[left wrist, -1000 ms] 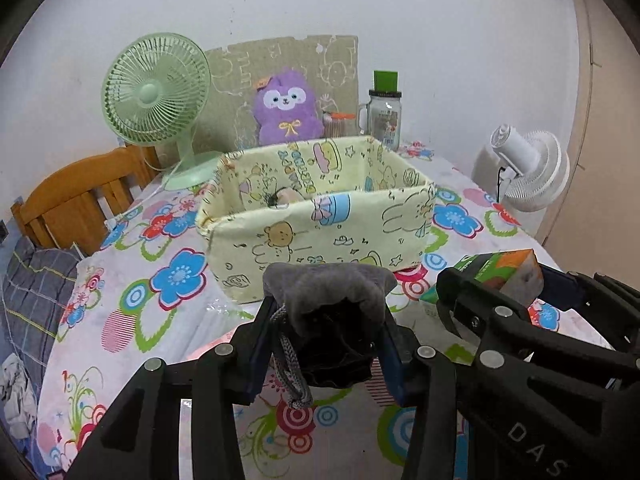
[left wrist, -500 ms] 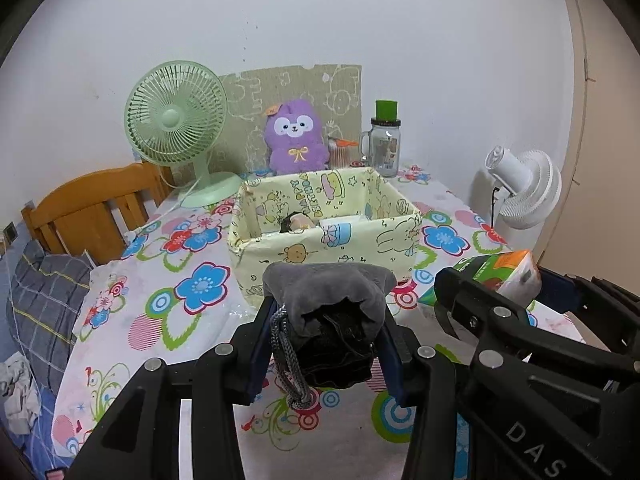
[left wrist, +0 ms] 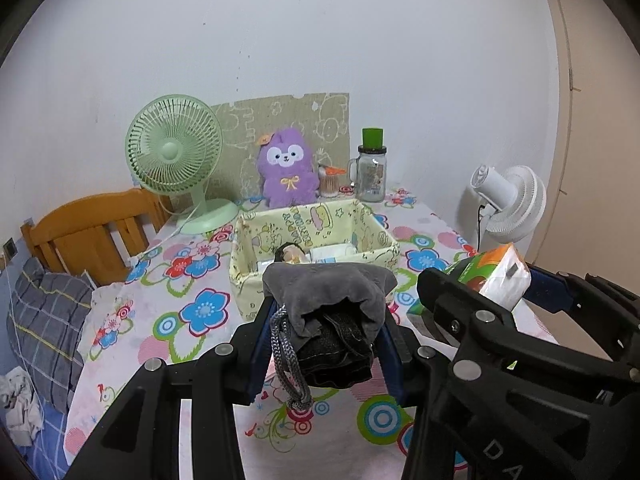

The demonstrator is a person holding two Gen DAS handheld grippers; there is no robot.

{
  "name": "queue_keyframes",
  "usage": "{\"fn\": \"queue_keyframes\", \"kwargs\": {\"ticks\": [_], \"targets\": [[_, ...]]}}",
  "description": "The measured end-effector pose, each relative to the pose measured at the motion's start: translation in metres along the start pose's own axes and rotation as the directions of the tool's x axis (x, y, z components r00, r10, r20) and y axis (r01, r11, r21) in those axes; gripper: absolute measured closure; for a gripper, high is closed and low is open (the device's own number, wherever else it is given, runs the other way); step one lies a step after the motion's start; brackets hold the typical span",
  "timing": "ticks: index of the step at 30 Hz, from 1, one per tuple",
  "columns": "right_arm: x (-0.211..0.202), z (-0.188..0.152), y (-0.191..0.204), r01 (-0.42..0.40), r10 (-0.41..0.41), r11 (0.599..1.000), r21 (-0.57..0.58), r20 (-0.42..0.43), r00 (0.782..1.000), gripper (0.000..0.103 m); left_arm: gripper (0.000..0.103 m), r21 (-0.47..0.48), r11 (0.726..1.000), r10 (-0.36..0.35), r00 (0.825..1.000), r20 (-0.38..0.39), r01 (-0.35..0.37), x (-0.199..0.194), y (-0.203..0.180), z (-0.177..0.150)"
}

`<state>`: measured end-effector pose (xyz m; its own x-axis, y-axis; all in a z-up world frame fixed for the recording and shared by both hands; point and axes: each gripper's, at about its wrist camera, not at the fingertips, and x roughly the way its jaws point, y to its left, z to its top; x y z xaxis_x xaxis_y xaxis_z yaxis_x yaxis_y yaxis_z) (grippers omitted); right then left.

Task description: Organize soft objects

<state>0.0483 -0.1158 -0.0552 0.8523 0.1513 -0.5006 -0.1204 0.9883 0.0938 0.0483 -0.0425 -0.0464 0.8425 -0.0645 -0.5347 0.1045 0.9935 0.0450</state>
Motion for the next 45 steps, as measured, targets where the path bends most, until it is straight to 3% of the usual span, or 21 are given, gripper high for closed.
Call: {"fn": "queue_keyframes", "kwargs": {"ticks": [18, 45], "targets": [[-0.006, 0.031, 0.000, 0.028, -0.027, 0.999, -0.018, 0.046, 0.999, 0.047, 0.055, 0.006, 1.000, -0.011, 0.999, 0.045, 0.011, -0.002, 0.001, 0.031], [0.049, 0.070, -0.005, 0.025, -0.024, 0.999, -0.020, 0.029, 0.999, 0.047, 0.055, 0.001, 1.000, -0.013, 1.000, 0.023, 0.013, 0.048, 0.012, 0.064]]}}
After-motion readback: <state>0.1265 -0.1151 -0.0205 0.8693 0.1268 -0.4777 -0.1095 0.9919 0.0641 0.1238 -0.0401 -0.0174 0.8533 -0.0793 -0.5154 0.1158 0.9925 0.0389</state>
